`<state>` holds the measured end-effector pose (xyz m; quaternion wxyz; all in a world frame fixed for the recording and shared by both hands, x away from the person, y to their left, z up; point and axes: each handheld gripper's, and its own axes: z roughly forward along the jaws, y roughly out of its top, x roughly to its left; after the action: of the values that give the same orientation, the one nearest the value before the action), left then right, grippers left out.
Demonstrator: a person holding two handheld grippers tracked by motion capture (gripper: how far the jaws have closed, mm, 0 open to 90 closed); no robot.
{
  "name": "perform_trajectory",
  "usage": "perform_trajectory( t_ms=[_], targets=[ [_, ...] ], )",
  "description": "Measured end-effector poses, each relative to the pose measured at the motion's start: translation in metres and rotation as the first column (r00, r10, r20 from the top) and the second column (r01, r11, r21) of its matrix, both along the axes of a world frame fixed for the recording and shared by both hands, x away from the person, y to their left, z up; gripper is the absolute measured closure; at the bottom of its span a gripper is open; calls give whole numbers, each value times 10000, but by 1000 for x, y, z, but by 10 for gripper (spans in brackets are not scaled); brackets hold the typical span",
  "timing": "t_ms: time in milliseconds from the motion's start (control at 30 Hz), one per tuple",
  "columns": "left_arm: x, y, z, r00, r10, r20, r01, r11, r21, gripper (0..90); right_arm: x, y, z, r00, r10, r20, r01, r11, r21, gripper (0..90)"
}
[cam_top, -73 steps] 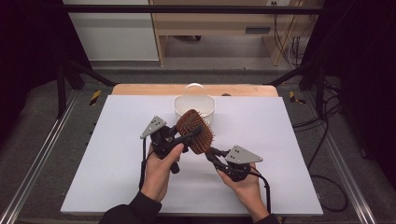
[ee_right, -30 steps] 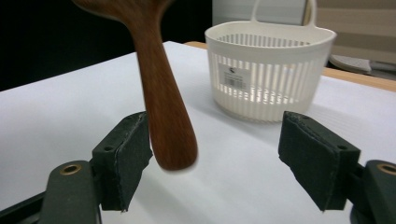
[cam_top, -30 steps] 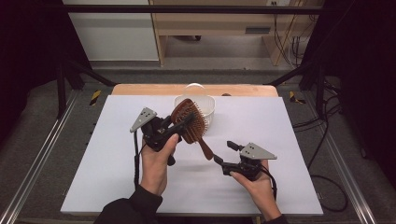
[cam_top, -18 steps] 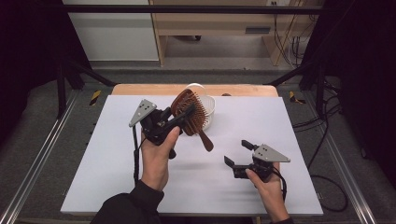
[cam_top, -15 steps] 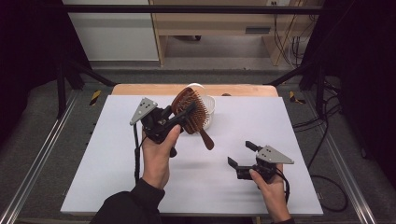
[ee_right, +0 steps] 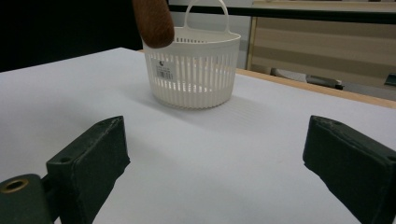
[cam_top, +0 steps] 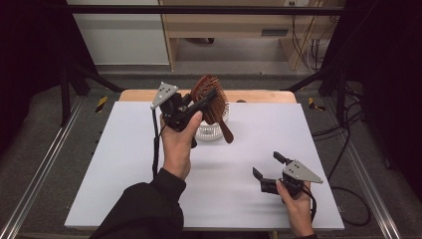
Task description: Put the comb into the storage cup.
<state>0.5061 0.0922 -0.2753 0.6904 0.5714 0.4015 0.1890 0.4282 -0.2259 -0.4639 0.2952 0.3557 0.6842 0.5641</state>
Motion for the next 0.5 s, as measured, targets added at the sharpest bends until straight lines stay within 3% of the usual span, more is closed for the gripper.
perform_trajectory(
  t_ms=[200,500],
  targets=[
    [13,-6,11,9997,206,156,-205,9998,-4,507,0,-2,1,9997,-81,226,77,9998,176,71],
    [27,-12,14,9993,304,231,-307,9995,109,507,2,-6,0,10000,-8,-31,10,9983,576,62]
  ],
)
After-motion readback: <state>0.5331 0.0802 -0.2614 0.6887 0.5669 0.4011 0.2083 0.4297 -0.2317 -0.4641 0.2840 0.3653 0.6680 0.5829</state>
